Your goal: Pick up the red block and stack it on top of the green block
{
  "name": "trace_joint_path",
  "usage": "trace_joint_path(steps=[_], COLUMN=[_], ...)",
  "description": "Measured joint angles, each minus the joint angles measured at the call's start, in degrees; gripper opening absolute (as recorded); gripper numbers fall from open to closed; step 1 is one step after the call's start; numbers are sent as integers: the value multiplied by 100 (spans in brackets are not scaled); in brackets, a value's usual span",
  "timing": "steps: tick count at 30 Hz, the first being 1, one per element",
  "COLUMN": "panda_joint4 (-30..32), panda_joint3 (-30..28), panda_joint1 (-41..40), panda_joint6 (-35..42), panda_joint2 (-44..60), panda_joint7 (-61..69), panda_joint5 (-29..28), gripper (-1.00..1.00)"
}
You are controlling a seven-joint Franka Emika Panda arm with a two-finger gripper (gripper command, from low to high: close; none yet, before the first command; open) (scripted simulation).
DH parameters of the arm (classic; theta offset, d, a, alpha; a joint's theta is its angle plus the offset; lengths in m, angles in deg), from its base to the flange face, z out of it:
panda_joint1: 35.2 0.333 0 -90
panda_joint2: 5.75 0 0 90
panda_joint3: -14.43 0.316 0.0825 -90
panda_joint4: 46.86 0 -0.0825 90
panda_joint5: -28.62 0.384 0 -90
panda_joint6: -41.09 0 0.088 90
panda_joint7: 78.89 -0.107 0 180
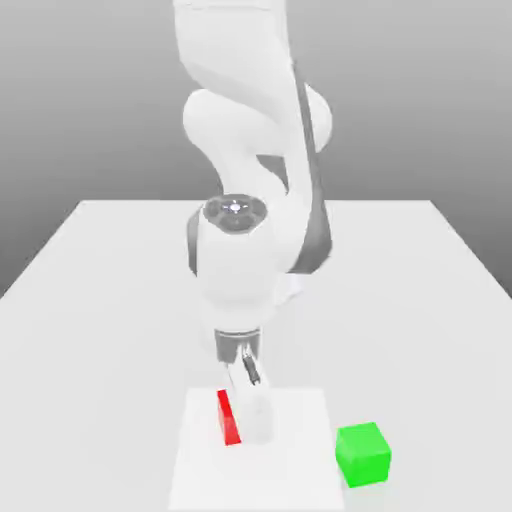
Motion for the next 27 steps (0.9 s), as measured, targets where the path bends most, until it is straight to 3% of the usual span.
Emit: trace_joint_path(steps=[4,15,21,27], panda_joint4=[0,60,-913,-1130], panda_joint3=[3,689,1316,951], panda_joint1=[-1,-184,918,1211], panda_joint6=[-3,1243,2035,1355], panda_joint2=[-6,-1337,-1134,-186], panda_joint7=[0,731,-435,-1174], panda_joint5=[3,1240,1077,289], gripper=[-100,-100,-100,-100])
